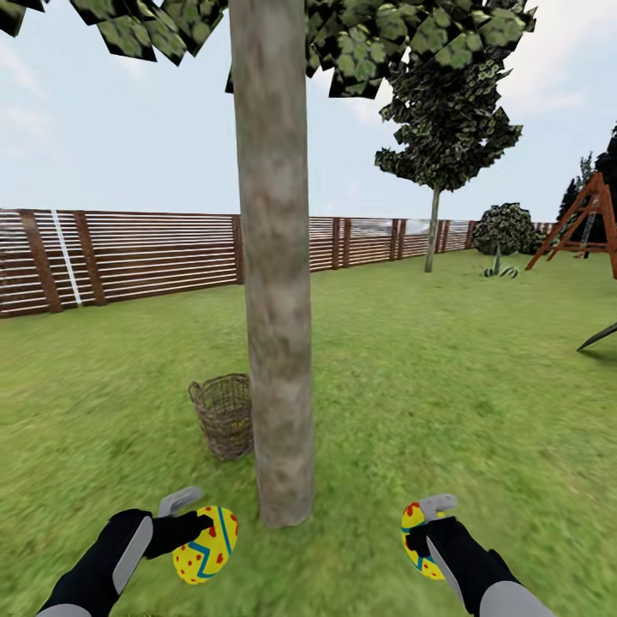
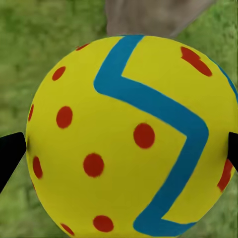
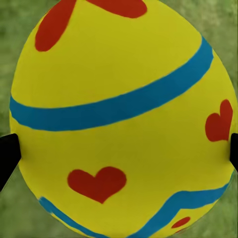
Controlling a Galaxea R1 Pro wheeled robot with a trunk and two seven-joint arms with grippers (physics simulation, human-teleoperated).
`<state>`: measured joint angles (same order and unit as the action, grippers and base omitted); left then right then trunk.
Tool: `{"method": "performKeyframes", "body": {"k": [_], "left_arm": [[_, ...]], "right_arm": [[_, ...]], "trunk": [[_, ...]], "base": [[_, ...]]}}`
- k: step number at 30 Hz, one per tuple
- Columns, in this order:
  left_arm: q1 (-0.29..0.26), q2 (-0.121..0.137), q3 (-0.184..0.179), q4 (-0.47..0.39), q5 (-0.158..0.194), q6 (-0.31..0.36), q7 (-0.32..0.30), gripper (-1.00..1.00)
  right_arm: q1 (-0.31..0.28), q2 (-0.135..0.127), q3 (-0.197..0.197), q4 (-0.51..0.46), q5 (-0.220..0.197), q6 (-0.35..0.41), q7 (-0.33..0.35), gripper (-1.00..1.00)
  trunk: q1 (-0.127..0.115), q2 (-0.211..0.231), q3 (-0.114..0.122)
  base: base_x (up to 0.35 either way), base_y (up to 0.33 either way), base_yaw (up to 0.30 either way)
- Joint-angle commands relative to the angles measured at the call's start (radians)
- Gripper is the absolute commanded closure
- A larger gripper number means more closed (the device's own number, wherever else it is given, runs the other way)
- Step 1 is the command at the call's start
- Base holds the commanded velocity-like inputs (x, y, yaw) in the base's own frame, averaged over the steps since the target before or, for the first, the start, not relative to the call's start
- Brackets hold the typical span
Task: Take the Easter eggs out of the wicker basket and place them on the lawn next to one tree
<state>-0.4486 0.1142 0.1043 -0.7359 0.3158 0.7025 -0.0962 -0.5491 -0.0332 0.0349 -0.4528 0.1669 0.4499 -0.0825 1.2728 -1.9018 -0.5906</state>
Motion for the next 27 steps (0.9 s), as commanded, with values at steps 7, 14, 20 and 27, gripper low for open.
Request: {"method": "performKeyframes", "body": {"k": [7,14,20,27], "left_arm": [[-0.001,-0.005,0.002,0.0,-0.003,0.005,-0.005,1.0],[-0.001,-0.004,0.002,0.001,-0.003,0.006,-0.005,1.0],[-0.001,-0.004,0.002,0.0,0.0,0.006,-0.005,1.0],[-0.001,-0.005,0.002,0.0,0.0,0.006,-0.005,1.0]], "right_arm": [[0.0,-0.001,0.003,-0.003,0.003,0.007,-0.001,1.0],[0.0,-0.001,0.002,-0.003,0.003,0.007,0.0,1.0],[0.0,-0.001,0.002,-0.003,0.003,0.007,0.0,1.0],[0.0,-0.001,0.002,-0.003,0.003,0.007,-0.001,1.0]], "trunk": [[0.004,-0.008,-0.004],[0.031,-0.057,-0.026],[0.054,-0.099,-0.045],[0.08,-0.148,-0.067]], "base": [[0.002,0.0,0.158],[0.0,0.0,0.001],[0.0,0.0,0.0],[0.0,0.0,0.0]]}}
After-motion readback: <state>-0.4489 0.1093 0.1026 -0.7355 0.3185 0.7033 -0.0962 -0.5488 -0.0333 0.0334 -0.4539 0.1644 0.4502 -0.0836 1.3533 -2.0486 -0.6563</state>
